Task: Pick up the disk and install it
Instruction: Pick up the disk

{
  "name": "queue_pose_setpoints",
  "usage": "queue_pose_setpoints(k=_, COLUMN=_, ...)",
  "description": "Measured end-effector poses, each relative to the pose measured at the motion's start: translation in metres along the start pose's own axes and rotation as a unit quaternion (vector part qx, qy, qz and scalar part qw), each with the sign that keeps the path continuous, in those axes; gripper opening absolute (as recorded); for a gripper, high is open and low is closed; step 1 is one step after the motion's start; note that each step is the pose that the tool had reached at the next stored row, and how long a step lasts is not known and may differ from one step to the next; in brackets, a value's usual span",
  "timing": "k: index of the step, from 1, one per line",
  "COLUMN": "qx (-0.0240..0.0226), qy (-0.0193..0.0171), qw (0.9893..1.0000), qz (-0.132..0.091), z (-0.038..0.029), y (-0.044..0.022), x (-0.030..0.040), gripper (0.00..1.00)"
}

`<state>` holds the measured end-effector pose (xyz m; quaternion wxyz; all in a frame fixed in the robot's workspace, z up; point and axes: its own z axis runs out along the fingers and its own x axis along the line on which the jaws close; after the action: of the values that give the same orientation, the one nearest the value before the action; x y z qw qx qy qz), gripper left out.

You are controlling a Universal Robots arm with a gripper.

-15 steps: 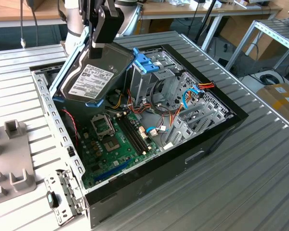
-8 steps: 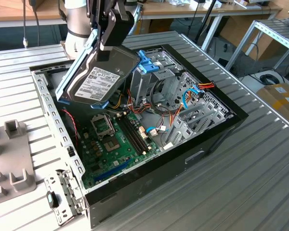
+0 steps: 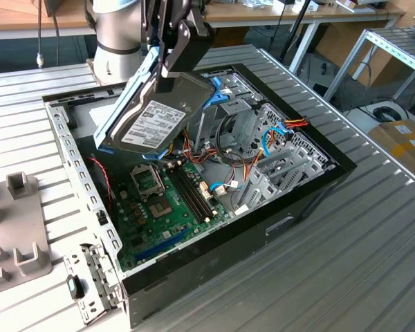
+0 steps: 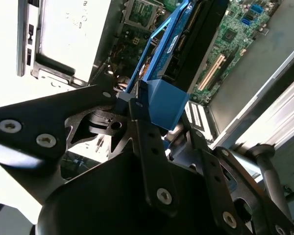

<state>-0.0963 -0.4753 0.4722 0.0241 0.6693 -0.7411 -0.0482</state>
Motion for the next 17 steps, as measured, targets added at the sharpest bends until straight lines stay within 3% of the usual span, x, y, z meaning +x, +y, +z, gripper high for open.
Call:
queue_pose_setpoints(k=9, qx=-0.0024, qy=0.0002, qw=1.0, qz=0.0, z=-0.0021, y=-0.0179, x=0.0063, gripper=0.37)
queue_pose_setpoints(k=15, qx=-0.0102, qy=0.0009, qw=0.9999, qz=0.0, z=-0.0043, y=-0.0379, x=0.0127, gripper=0.37)
queue_pose_setpoints(k=17, qx=-0.0154, qy=0.0016, qw=0.9999, qz=0.001, z=-0.0059, y=-0.05, x=0.0189, gripper=0.37)
